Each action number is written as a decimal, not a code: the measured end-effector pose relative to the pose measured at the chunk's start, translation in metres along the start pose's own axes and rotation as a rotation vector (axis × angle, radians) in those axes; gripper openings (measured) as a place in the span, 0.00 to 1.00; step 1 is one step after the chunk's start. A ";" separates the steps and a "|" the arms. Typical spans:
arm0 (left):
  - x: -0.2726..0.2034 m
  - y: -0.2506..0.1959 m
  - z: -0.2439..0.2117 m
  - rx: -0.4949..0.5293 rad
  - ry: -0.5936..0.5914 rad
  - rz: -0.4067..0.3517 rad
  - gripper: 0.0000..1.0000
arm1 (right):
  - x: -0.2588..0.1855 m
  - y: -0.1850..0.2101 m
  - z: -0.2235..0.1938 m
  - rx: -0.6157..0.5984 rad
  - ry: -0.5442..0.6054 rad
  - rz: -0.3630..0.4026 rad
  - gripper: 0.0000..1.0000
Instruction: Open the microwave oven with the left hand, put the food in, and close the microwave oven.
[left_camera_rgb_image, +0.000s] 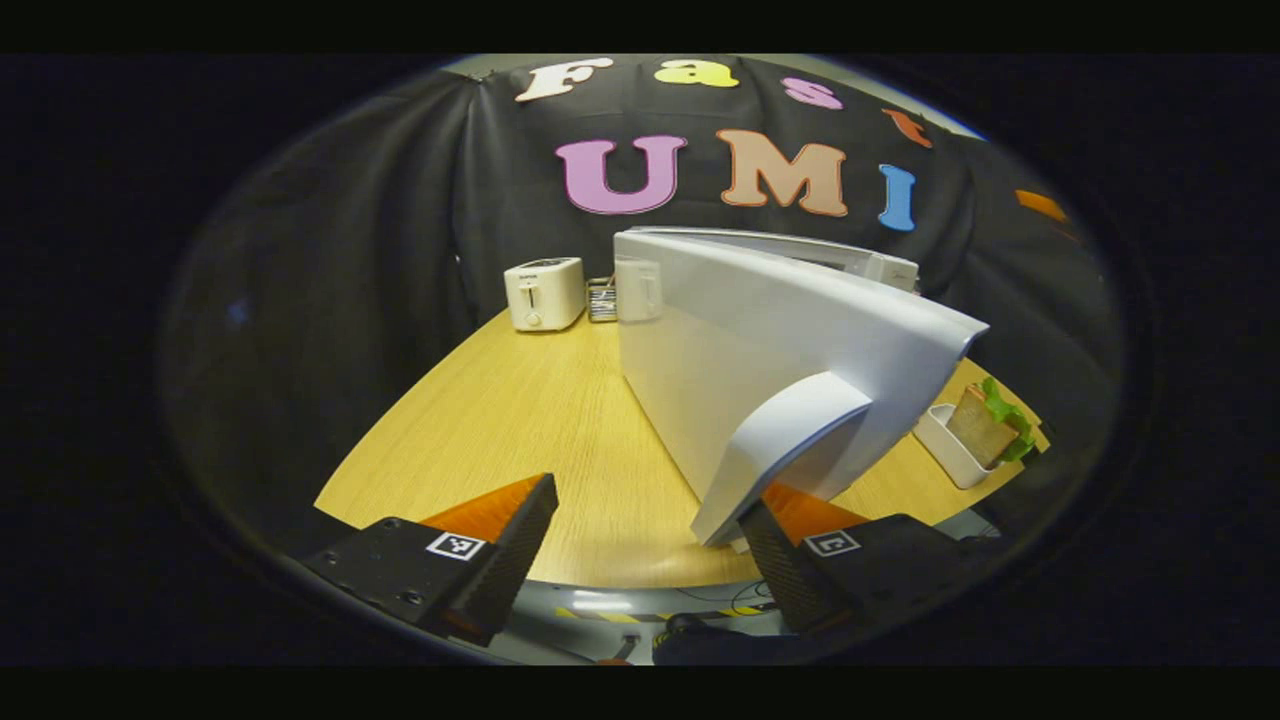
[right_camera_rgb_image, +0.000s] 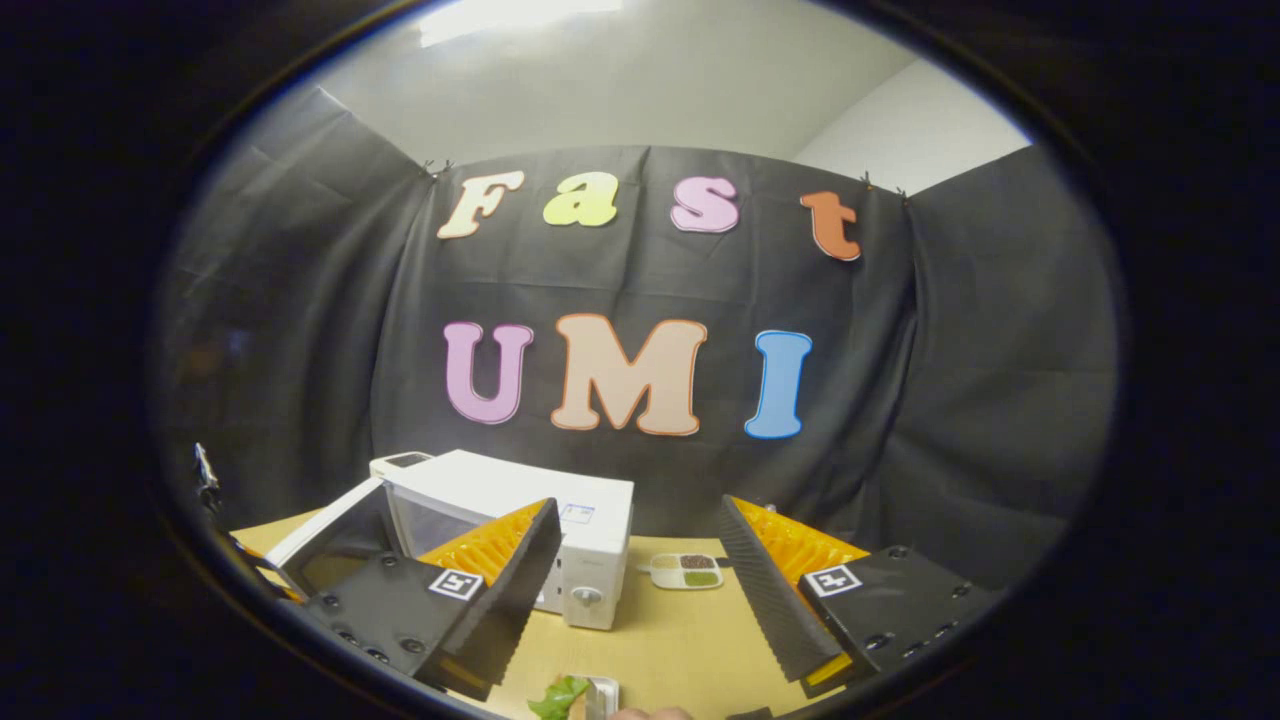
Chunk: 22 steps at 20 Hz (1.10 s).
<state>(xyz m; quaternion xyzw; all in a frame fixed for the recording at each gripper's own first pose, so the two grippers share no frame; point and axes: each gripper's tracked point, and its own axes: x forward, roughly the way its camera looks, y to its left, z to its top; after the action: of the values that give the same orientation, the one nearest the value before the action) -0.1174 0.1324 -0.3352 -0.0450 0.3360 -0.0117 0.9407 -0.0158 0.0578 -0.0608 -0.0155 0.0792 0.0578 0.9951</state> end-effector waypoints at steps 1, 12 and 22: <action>-0.002 0.000 0.001 0.004 0.001 0.004 0.99 | -0.001 0.000 -0.004 0.000 0.007 0.003 0.97; -0.066 0.007 0.045 -0.038 -0.099 0.022 0.99 | -0.005 0.033 -0.108 -0.037 0.185 0.093 0.97; -0.123 0.039 0.171 -0.096 -0.386 0.138 0.94 | -0.024 0.056 -0.239 -0.064 0.473 0.160 1.00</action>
<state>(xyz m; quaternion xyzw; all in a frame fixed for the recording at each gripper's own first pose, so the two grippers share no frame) -0.1051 0.1910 -0.1292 -0.0682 0.1520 0.0777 0.9830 -0.0836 0.1011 -0.2938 -0.0538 0.3091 0.1336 0.9401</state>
